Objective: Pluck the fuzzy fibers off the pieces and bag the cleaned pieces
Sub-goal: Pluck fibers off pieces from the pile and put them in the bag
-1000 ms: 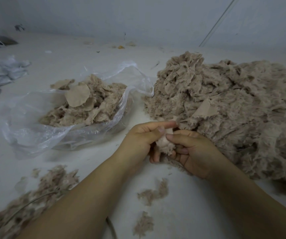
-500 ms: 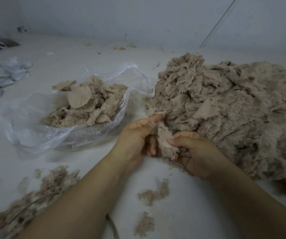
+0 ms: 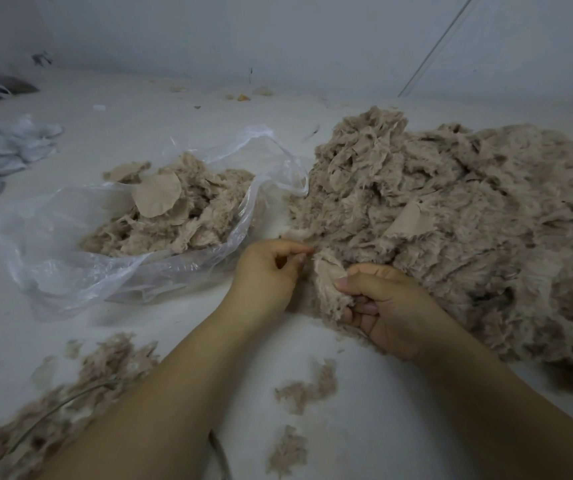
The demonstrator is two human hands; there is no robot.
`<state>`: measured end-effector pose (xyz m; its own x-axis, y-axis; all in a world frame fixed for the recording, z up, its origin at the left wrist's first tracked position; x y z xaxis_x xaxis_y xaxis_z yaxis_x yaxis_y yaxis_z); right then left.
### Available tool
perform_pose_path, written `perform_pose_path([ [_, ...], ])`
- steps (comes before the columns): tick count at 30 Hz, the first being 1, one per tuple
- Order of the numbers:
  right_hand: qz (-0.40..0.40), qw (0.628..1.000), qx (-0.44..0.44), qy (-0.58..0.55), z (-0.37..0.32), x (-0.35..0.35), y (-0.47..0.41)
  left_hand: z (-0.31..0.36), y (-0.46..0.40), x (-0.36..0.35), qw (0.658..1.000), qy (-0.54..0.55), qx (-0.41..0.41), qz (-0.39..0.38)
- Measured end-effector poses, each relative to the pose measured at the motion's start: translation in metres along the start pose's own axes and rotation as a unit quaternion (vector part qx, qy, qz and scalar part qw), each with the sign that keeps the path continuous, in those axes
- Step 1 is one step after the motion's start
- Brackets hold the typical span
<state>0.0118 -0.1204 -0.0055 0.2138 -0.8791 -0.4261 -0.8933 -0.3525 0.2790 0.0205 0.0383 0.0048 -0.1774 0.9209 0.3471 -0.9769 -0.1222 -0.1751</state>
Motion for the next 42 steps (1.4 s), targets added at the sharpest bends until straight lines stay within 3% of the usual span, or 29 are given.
perform_pose_path([
  [4,-0.024,0.999,0.006,0.042,0.0,-0.002,0.0,0.004,0.005,-0.005,0.975,0.182,0.045,-0.118],
  [7,-0.043,0.996,0.013,0.083,0.0,-0.003,0.002,0.007,0.01,-0.012,0.959,0.197,0.06,-0.192],
  [12,-0.033,0.997,0.0,0.075,0.001,0.0,0.001,0.003,0.008,-0.01,0.973,0.182,0.081,-0.113],
  [24,-0.005,1.0,-0.006,0.021,0.002,0.006,-0.002,0.0,-0.001,0.017,0.988,0.133,0.036,0.062],
  [25,0.0,1.0,-0.005,0.002,0.002,0.005,-0.002,0.0,-0.002,0.019,0.989,0.137,0.037,0.039],
  [27,-0.007,1.0,0.003,-0.027,0.002,0.004,-0.003,0.0,0.0,0.015,0.985,0.127,0.049,-0.105],
  [30,-0.013,0.999,0.015,-0.038,0.003,0.002,-0.004,0.007,0.018,0.005,0.911,0.106,0.059,-0.395],
  [32,-0.008,0.999,0.02,-0.043,0.003,0.003,-0.004,0.011,0.024,0.005,0.882,0.073,0.04,-0.464],
  [34,-0.012,0.999,0.02,-0.042,0.003,0.003,-0.004,0.012,0.022,0.004,0.908,0.043,0.04,-0.415],
  [36,-0.025,0.999,0.018,-0.033,0.003,0.002,-0.004,0.011,0.018,0.003,0.948,0.03,0.054,-0.313],
  [39,-0.03,0.999,0.025,-0.019,0.002,0.0,-0.003,0.013,0.022,-0.009,0.951,0.061,0.048,-0.301],
  [42,-0.003,0.999,0.023,-0.032,0.002,0.002,-0.004,0.007,0.021,-0.013,0.955,0.081,0.095,-0.267],
])
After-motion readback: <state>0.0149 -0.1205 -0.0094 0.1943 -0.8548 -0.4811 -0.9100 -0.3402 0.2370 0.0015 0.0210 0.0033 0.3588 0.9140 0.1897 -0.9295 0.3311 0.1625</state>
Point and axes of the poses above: each hand's wrist, its own y-axis away from the middle knuckle, its own x-axis out of the back of the hand, z = x × y, the point moved 4 cm from there along -y, towards the middle knuckle, and after that the axes turned 3 degrees about -y, right-handed, at the moved point
